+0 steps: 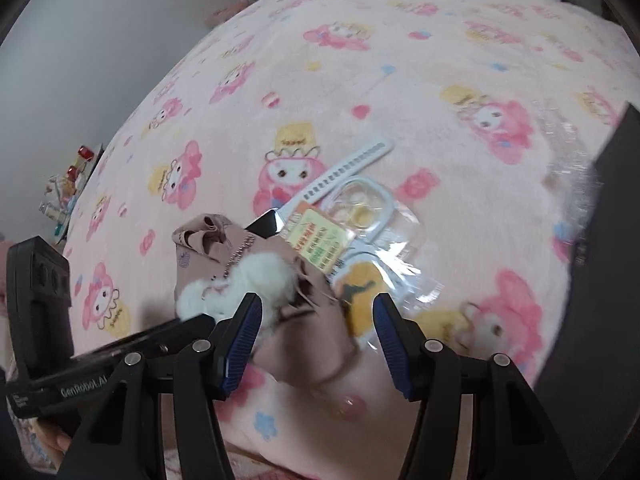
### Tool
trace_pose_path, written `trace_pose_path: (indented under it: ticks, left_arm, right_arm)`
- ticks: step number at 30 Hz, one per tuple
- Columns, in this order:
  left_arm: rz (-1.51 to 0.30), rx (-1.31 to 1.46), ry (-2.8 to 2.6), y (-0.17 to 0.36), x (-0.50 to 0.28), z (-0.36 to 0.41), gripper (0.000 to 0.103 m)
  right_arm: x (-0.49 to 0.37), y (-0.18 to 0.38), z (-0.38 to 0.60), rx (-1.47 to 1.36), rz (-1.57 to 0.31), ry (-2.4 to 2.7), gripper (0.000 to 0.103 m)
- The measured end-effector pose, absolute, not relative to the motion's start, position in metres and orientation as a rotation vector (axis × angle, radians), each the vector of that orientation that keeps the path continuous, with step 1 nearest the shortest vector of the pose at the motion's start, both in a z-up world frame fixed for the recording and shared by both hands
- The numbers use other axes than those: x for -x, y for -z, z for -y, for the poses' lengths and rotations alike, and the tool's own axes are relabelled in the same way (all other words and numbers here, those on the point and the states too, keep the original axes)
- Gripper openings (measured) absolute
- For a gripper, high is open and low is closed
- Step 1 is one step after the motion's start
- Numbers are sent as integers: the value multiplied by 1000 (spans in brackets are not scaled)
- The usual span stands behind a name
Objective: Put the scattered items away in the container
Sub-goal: 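Grasp the white fluffy plush toy with the left gripper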
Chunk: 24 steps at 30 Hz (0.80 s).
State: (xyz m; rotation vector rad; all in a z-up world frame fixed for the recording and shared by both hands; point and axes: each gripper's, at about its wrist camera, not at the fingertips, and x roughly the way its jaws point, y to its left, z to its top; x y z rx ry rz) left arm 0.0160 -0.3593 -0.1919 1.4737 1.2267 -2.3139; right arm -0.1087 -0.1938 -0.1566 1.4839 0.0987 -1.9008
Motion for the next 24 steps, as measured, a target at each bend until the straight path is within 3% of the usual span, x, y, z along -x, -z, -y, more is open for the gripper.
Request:
trace_pose_path:
  ticks: [2,3,6,9,15,18,22,24]
  left_arm:
    - [-1236,-1459,2328,192,-16,359,57]
    - [-1253,-1460,2333,193,-17,359,46]
    - [-1214,-1476,2348,185,-20,354,40]
    - [-1168,-1495,2402,169,-29,339,37]
    - [-1121,-1485,2396,154,-50,328,38]
    - [-1183,-1459,2359,160,-50,342,48]
    - [-1265,-1439,2283,177,-45,358,51]
    - [-1353,-1428,2278,187,-44,364,59]
  right_arm:
    - [111,167,206,-1500,-73,1813,54]
    - [111,171,212,-1498,-48,1766,52]
    - [103,176,216,-1501,-13,1707,40]
    - [88,164,208,-1454,-15,1696,37]
    - [66,142,182,-1440,-6,1667,35]
    - [69,138,182,-1410,-51,1747,35]
    - [89,146,195,-1439,-14,1750,35]
    - [94,152,207,-1453,-14,1700,36]
